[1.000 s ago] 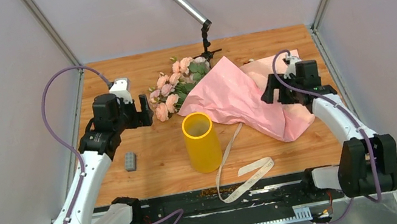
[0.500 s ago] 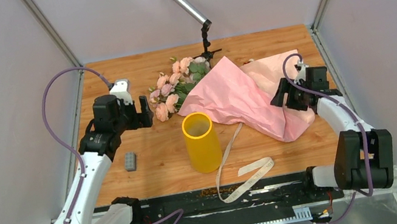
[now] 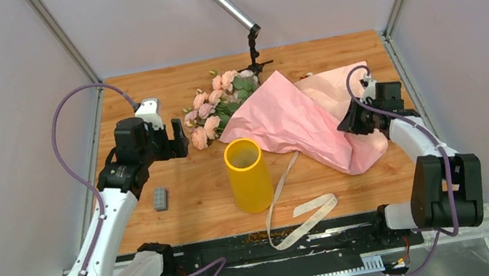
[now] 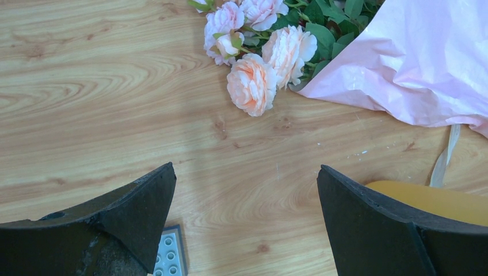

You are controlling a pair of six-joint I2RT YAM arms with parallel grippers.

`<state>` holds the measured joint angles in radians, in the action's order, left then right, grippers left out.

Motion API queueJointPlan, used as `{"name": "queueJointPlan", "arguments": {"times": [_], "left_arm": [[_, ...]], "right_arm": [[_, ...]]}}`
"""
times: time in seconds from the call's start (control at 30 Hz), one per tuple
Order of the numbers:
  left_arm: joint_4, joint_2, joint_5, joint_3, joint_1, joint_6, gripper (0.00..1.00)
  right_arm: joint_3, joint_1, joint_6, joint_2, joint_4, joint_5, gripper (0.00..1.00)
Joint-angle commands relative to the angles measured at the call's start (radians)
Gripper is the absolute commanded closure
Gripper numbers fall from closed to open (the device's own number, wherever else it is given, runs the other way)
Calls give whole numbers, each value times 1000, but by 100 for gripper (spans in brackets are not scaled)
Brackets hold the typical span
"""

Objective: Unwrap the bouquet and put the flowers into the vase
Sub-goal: Unfold the wrapping paper at the center of the board.

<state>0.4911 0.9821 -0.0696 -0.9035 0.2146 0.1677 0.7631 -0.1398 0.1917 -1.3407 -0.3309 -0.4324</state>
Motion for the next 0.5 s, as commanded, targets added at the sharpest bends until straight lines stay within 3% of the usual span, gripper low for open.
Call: {"name": "queueJointPlan", "arguments": {"times": [0.0, 0.1, 0.27, 0.47], "left_arm": [[-19, -23, -9, 2, -5, -20, 0], [-19, -23, -13, 2, -6, -20, 0], [-20, -21, -22, 2, -6, -18, 0], [-20, -19, -26, 3, -6, -17, 0]], "right_arm": [[3, 6, -3, 96, 41, -92, 91], [-15, 22, 2, 153, 17, -123, 100], [-59, 82, 68, 245, -19, -166, 100], [-101, 253, 141, 311, -83, -132, 100]]}}
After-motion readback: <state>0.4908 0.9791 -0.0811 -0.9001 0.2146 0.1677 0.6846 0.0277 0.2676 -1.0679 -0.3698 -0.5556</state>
